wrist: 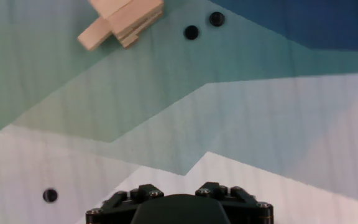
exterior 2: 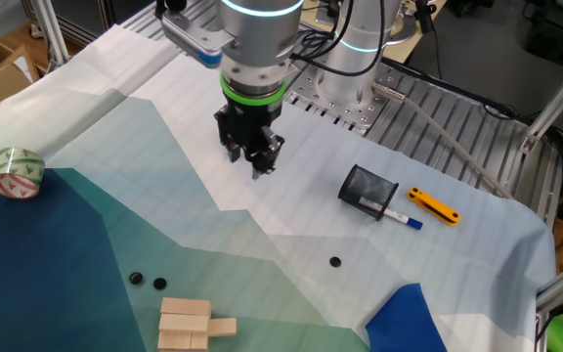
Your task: Play Jenga
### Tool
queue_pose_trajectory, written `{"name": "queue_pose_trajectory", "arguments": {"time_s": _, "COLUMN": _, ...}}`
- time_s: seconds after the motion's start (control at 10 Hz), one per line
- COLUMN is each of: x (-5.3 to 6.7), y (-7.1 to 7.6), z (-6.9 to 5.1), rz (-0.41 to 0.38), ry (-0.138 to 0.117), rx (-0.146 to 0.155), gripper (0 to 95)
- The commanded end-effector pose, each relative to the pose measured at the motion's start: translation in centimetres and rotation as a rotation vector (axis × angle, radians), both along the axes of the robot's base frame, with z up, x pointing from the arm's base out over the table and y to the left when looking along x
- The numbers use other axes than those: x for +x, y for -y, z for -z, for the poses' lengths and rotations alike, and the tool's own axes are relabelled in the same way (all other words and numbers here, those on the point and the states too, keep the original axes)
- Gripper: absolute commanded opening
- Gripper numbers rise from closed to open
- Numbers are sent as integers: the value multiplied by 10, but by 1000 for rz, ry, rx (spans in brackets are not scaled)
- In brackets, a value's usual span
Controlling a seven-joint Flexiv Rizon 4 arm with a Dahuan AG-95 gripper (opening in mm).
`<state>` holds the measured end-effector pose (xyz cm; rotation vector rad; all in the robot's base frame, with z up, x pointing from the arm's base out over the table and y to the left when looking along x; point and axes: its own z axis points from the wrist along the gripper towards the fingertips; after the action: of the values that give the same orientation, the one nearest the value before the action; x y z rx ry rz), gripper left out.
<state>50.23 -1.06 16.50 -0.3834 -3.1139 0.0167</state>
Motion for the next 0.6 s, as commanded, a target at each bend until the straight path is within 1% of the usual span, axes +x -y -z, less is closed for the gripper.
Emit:
{"name": "queue_pose_trajectory", "arguments": {"time_s": 0.1, "x": 1, "y": 4, "z": 2, "rz": 104, "ry": 7, "rx": -2, "gripper": 0}}
{"name": "queue_pose_trajectory", "arguments": {"time_s": 0.3, "x": 2, "y": 4, "z": 1, "rz": 154, "ry": 7, "rx": 11, "gripper": 0}}
{"name": "queue_pose_trajectory", "arguments": {"time_s": 0.6, "x": 9, "y": 4, "z": -2, "rz": 241, "ry": 6, "rx": 29, "gripper": 0}}
